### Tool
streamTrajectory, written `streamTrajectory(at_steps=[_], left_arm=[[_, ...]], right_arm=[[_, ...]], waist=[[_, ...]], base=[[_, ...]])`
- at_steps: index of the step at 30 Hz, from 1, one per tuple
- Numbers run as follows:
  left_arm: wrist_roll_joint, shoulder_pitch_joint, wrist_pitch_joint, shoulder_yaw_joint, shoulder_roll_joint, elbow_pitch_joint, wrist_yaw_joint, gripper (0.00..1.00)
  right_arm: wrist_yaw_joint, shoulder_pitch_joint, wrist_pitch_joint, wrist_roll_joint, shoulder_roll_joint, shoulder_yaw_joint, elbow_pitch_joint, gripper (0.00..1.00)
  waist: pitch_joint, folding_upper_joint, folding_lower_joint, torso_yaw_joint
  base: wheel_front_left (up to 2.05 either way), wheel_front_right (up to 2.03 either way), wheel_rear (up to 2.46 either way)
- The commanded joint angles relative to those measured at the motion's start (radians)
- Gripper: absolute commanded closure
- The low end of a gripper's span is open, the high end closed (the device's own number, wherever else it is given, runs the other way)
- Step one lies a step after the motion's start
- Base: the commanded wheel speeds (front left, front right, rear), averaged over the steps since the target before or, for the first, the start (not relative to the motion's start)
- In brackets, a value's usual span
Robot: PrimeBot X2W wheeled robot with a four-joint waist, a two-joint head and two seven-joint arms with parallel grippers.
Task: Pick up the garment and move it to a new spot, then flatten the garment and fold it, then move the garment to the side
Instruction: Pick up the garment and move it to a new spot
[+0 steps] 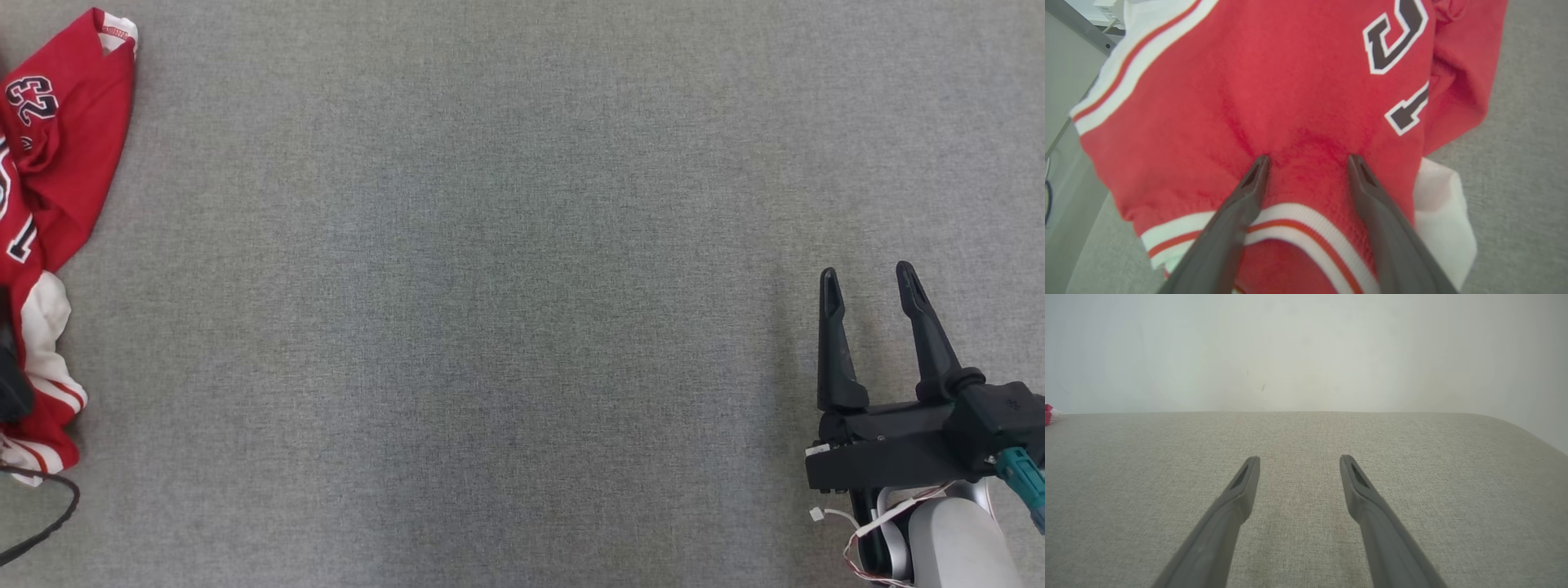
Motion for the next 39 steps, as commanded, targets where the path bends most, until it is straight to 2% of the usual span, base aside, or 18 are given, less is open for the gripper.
streamTrajectory(at_steps=[1, 2, 3, 4, 7, 11, 18, 23, 32, 39], left_arm=[[-0.007, -0.003, 0.007, -0.004, -0.011, 0.012, -0.001, 0.00], [-0.011, -0.006, 0.011, -0.007, -0.012, 0.022, -0.001, 0.16], [-0.011, -0.008, 0.008, -0.012, -0.010, 0.030, -0.001, 0.80], [-0.011, -0.008, 0.004, -0.017, -0.009, 0.038, -0.001, 1.00], [-0.004, -0.024, -0.044, -0.023, 0.001, 0.042, 0.000, 1.00], [0.025, -0.054, -0.165, -0.021, 0.019, 0.027, 0.025, 1.00], [0.066, -0.116, -0.371, -0.033, 0.031, -0.069, 0.049, 1.00], [0.086, -0.178, -0.413, -0.067, 0.014, -0.195, 0.039, 1.00], [0.055, -0.293, -0.310, -0.177, -0.109, -0.450, 0.017, 1.00], [0.043, -0.322, -0.234, -0.297, -0.258, -0.519, 0.020, 1.00]], right_arm=[[0.001, -0.004, 0.002, -0.001, 0.000, 0.002, -0.001, 0.00], [0.001, -0.003, 0.002, -0.002, 0.000, 0.002, -0.001, 0.00], [0.001, -0.003, 0.003, -0.002, 0.000, 0.003, -0.001, 0.00], [0.001, -0.002, 0.003, -0.002, 0.000, 0.003, -0.001, 0.00], [0.001, 0.003, 0.002, 0.001, 0.000, 0.004, 0.001, 0.00], [0.001, 0.009, -0.004, 0.010, 0.000, 0.006, 0.006, 0.00], [0.001, 0.022, -0.019, 0.033, 0.000, 0.012, 0.040, 0.00], [0.001, 0.026, -0.031, 0.058, 0.000, 0.022, 0.078, 0.00], [0.001, 0.038, -0.046, 0.137, 0.000, 0.049, 0.161, 0.00], [0.001, 0.055, -0.047, 0.172, 0.000, 0.066, 0.170, 0.00]], waist=[[-0.001, -0.0002, 0.0000, -0.001], [-0.002, -0.0002, 0.0000, -0.001], [-0.003, -0.0002, 0.0000, -0.001], [-0.006, -0.0002, 0.0000, 0.000], [-0.014, -0.0002, 0.0000, 0.005], [-0.034, -0.0002, 0.0000, 0.014], [-0.084, -0.0002, 0.0000, 0.032], [-0.124, -0.0002, 0.0000, 0.028], [-0.192, -0.0002, 0.0000, -0.064], [-0.227, -0.0002, 0.0000, -0.178]], base=[[0.00, 0.00, 0.00], [0.00, 0.00, 0.00], [0.00, 0.00, 0.00], [0.00, 0.00, 0.00], [0.00, 0.00, 0.00], [0.00, 0.00, 0.00], [0.00, 0.00, 0.00], [0.00, 0.00, 0.00], [0.00, 0.00, 0.00], [0.00, 0.00, 0.00]])
